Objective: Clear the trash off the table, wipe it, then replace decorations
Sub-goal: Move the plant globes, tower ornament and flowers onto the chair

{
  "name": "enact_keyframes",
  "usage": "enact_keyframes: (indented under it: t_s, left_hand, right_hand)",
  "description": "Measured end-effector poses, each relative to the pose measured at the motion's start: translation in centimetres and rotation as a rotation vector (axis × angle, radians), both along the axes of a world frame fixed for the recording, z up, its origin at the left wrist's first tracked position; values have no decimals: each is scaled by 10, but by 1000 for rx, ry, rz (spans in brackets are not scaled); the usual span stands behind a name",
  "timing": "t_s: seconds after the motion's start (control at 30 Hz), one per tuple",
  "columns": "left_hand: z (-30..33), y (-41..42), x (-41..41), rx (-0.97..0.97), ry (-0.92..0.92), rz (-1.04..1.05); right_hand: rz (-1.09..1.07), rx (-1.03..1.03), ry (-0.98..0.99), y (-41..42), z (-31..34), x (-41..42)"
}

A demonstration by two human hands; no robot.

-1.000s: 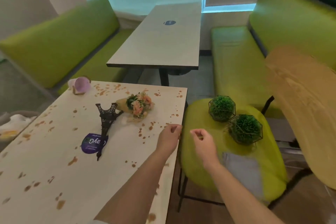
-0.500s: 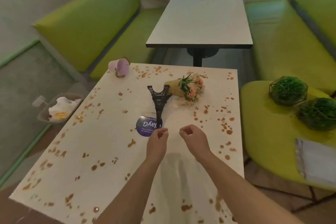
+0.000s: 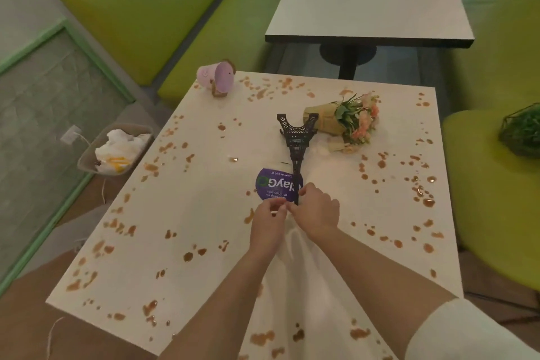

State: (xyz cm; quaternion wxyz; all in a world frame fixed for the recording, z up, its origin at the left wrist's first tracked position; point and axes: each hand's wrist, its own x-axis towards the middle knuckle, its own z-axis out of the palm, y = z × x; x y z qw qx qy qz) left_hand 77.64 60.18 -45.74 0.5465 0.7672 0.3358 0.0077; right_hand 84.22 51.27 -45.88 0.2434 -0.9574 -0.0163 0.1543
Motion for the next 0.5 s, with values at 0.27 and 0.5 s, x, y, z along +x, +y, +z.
enact_keyframes:
  t_s: [0.27,0.5]
  left_hand:
    - [1,8,5,-49,-48,17]
    - [13,1,25,40,-39,-82]
  right_hand:
    - [-69,21,-86,-5,-7,-13]
    - [-271,288,-172,-35,16,-35]
